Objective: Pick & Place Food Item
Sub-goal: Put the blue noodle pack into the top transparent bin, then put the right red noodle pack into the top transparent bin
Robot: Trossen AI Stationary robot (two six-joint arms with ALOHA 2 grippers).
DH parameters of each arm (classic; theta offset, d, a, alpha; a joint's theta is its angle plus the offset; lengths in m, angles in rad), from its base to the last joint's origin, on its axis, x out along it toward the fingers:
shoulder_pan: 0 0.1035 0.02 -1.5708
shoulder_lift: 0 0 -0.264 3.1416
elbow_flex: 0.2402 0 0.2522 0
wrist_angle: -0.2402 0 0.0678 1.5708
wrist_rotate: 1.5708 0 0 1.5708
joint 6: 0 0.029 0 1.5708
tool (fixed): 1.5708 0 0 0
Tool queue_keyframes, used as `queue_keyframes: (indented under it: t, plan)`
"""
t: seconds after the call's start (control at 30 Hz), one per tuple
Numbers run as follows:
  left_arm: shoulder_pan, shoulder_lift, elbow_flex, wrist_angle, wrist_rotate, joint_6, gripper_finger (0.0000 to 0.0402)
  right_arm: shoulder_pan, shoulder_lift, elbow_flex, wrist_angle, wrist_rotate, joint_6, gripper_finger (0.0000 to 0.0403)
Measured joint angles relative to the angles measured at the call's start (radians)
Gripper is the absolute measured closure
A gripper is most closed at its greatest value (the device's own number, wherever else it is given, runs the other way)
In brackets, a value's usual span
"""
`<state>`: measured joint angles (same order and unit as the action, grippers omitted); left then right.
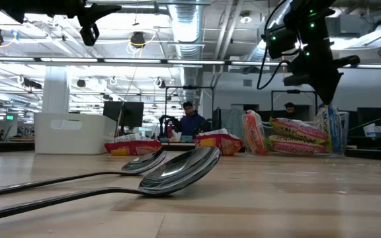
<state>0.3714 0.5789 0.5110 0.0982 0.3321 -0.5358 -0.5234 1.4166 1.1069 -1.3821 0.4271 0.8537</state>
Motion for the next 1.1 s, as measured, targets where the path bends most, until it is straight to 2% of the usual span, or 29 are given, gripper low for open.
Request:
queue_keyframes:
  t: [0.23, 0.6, 1.1]
  plan:
    - [0.0, 0.0, 0.0, 0.0, 0.0, 0.0, 0.0309, 0.0, 0.0, 0.0, 0.001, 0.0, -0.024, 0.0393]
    - [0.0, 0.0, 0.0, 0.0, 0.002, 0.0, 0.0309, 0.0, -0.003, 0.0, -0.009, -0.009, -0.026, 0.0316]
    - [0.0, 0.0, 0.0, 0.0, 0.004, 0.0, 0.0309, 0.006, -0.176, 0.001, -0.033, -0.071, -0.025, 0.0312]
